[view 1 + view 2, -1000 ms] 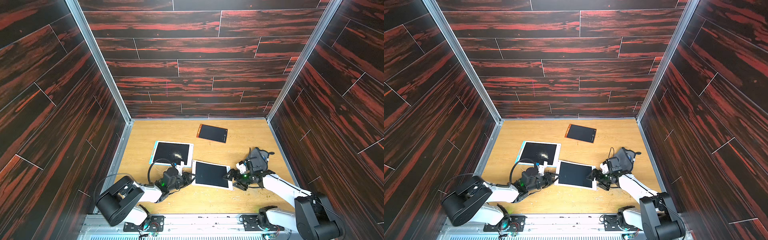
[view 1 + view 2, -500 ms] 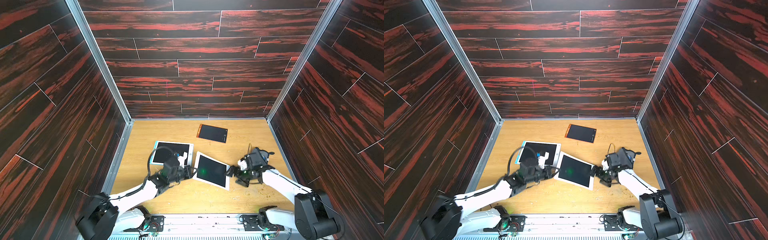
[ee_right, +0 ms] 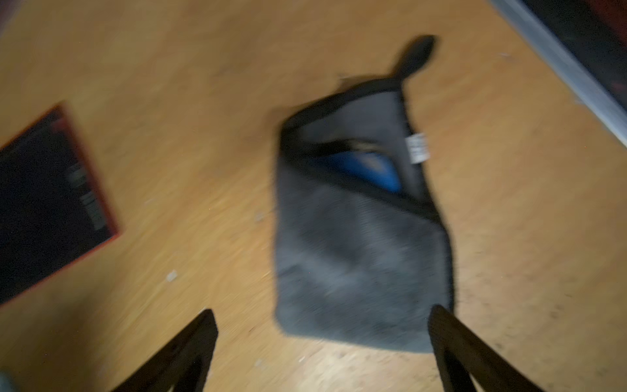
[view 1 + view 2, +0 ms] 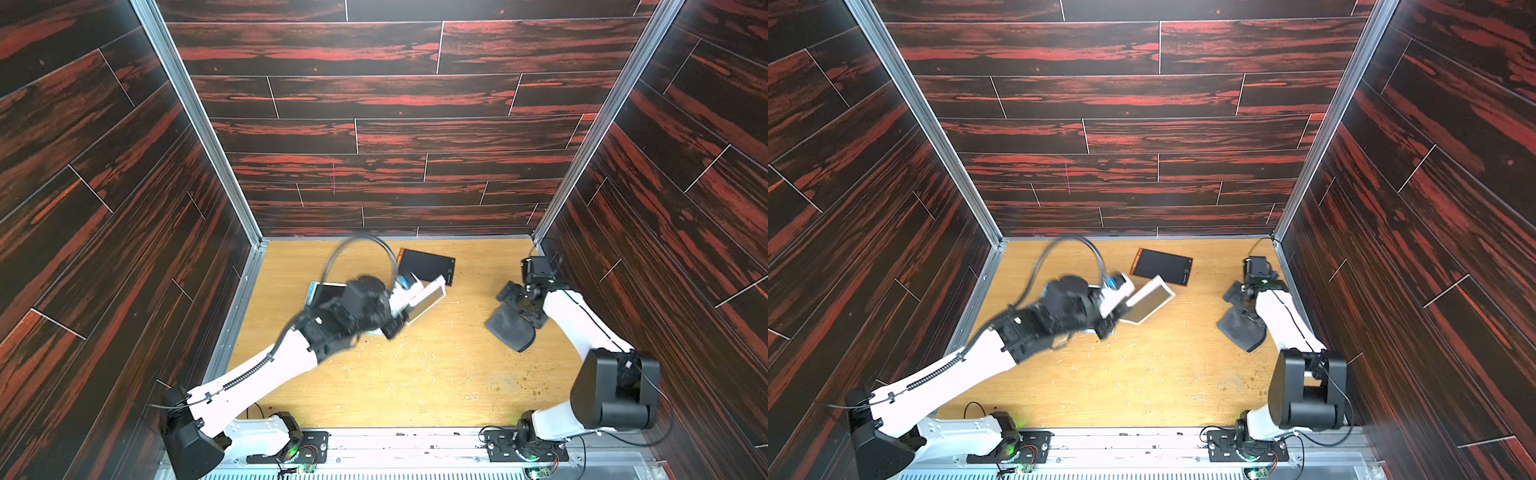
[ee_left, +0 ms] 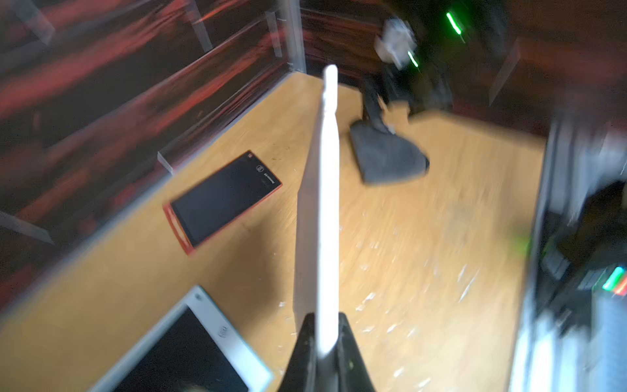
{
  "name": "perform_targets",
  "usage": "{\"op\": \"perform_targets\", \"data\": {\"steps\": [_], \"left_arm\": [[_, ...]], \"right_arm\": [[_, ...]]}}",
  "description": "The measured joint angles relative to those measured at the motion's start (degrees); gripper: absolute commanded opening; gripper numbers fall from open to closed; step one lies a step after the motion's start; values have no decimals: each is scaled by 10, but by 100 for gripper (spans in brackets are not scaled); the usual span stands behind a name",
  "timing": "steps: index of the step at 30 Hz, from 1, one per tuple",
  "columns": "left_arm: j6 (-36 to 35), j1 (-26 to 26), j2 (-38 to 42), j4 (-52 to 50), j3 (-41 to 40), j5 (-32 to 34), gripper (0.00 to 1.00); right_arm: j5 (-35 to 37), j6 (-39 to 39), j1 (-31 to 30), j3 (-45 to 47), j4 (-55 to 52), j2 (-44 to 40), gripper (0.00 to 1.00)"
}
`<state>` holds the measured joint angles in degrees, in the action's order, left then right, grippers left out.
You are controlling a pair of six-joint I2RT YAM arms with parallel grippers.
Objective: Wipe the drawing tablet
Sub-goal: Pick up the drawing tablet from the center of the board, then pick up the cleaning item at the center of the board.
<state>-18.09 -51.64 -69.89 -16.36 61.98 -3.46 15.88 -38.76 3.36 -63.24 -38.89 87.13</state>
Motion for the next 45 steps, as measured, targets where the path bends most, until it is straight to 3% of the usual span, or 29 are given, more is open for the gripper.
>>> {"op": "perform_targets", "data": {"steps": [6,12,17,24,26,27,32,37,40,45], "left_arm": [[-283,-35,74,142,-178,7,0],[-442,-73,117,189,-248,19,0],[-511,-130,137,217,-268,30,0],[-526,-154,139,282,-330,54,0],[-528,-158,145,288,-343,57,0],[-529,-161,150,293,-350,59,0],[-546,-183,180,332,-389,65,0],[-582,-199,206,340,-432,52,0],[-593,-208,209,338,-445,49,0],[-601,-239,211,325,-453,54,0]], "right_arm": [[-9,-12,44,38,6,31,98],[-47,-12,43,44,32,76,98],[-67,-13,43,30,44,115,98],[-58,-14,41,-24,23,178,97],[-54,-12,40,-31,14,185,90],[-51,-10,39,-36,10,189,80],[-58,1,35,-52,24,204,2],[-66,9,30,-60,30,205,0],[-34,18,13,-60,22,193,0],[51,49,-114,-70,-8,99,0]]}}
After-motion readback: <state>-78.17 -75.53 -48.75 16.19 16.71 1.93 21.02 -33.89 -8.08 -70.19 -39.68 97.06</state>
